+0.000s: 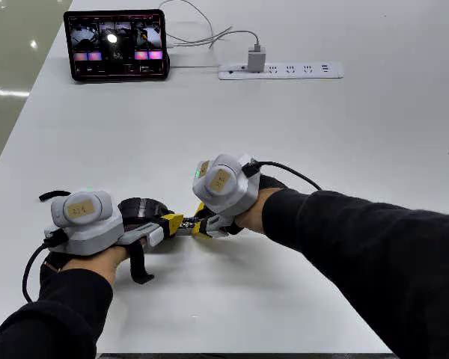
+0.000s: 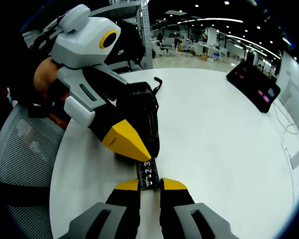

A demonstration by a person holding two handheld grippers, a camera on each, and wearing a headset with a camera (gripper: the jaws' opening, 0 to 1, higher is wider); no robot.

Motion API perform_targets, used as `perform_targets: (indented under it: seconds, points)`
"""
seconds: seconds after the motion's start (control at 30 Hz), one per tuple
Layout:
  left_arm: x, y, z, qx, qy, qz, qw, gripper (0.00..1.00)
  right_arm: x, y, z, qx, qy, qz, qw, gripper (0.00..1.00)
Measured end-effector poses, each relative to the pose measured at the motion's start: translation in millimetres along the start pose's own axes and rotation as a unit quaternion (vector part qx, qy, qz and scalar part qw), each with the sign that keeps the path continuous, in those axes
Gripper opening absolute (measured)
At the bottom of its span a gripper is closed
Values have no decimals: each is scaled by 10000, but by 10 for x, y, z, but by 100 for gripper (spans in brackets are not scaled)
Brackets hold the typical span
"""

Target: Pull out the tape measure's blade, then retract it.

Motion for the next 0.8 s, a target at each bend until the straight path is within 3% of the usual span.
perform_targets:
  seconds: [0.37, 0.8]
  points:
    - [-12, -3, 3, -1, 8, 10, 10000, 64, -29, -26, -2, -37, 112, -118, 9999, 10]
    - [-14, 7, 9, 26, 30, 8, 10000, 64, -48, -47, 10, -13, -15, -252, 9997, 10]
Point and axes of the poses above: the centre of the closed fingertips' face, and the gripper's own axes: y roughly backward along the fingers, z roughly to its left, x roughly out of its underside, the point moved 7 cm from there along y, roughly backward along the fingers, and after that the axes turned 8 degrees about x, right-handed, at the moved point
